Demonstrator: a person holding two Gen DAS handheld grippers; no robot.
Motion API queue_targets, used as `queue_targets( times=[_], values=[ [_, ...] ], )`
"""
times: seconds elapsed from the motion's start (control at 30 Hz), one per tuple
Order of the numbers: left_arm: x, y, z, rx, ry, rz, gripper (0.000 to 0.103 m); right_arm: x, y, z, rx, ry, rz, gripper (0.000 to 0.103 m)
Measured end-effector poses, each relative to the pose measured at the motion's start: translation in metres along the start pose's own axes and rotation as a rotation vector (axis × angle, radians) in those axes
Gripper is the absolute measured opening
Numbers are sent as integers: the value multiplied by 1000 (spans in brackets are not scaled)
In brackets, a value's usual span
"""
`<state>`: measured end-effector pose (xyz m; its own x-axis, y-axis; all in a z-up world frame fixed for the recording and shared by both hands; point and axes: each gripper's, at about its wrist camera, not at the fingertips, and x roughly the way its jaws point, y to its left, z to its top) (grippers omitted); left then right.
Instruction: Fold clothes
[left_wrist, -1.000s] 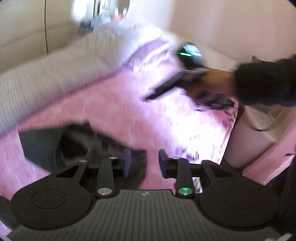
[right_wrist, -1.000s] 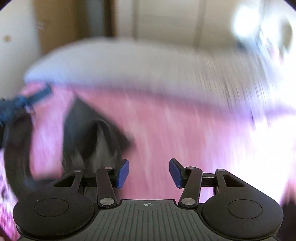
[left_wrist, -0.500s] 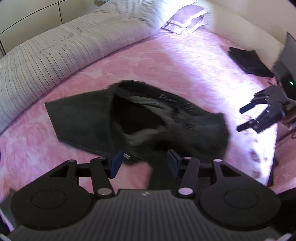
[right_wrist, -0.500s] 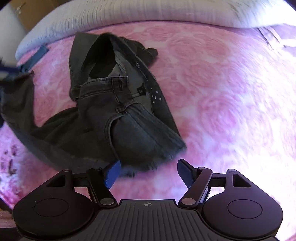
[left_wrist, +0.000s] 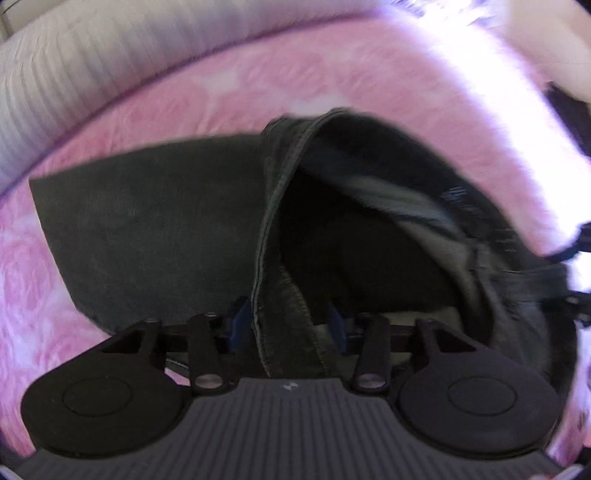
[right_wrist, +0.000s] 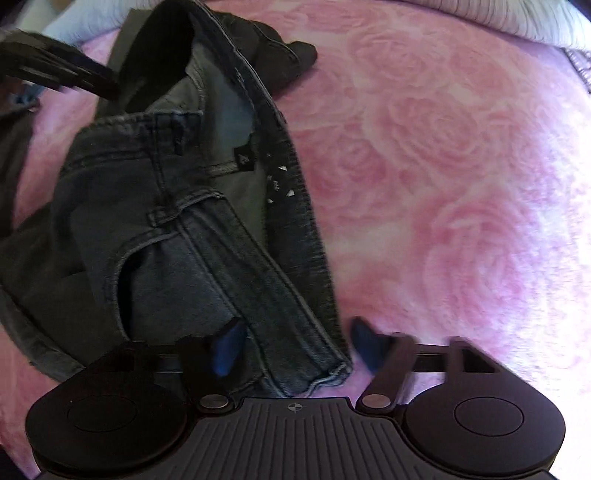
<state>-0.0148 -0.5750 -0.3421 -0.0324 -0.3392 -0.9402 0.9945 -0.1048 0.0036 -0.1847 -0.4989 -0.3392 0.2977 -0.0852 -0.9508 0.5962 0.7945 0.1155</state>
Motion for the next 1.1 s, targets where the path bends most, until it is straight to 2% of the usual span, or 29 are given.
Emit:
queue_targets(
  times=[0.03,0.13,0.17,0.23,0.33,0.4,0.47,0.53,0.6,0.67,0.73,0.83,0.87,0.9,1.03,1.1],
  values=[
    [-1,-4,4,-1,15,28,0,-2,-3,-1,7,0,24,38],
    [-27,-25,23,19,10,6,0,-26,-15,-11,25,-29,66,19],
    [-42,-37,31,42,-1,-3,0,-41,-23,-18,39,-51,66,17],
    [-75,-66,52,79,-33,-39,0,-71,-38,-31,67,-95,65,15],
    [-118,-115,99,104,-106,-158,0,-116,-61,-51,110,-160,63,13],
    [-124,-154,138,143,-155,-231,0,-146,-76,-64,138,-204,61,12],
    [-122,-192,176,180,-194,-299,0,-173,-100,-79,195,-222,12,12],
    [-109,-228,208,218,-210,-355,2,-179,-119,-96,255,-218,-17,13],
    [-100,-254,226,264,-223,-377,5,-181,-136,-114,311,-210,-41,13],
    [-93,-265,230,291,-224,-387,12,-184,-153,-132,368,-203,-66,14],
    [-84,-265,225,309,-205,-365,31,-186,-170,-149,424,-195,-90,16],
    [-62,-259,204,377,-143,-274,32,-181,-171,-153,458,-178,-122,19],
    [-54,-257,200,399,-119,-250,33,-181,-171,-152,474,-185,-122,23],
    [-46,-254,196,419,-97,-228,34,-181,-171,-151,493,-197,-117,31],
    [-13,-255,188,506,-52,-199,42,-178,-172,-140,525,-248,-95,49],
    [2,-264,191,559,-52,-205,45,-174,-172,-134,498,-255,-75,50]
  ],
)
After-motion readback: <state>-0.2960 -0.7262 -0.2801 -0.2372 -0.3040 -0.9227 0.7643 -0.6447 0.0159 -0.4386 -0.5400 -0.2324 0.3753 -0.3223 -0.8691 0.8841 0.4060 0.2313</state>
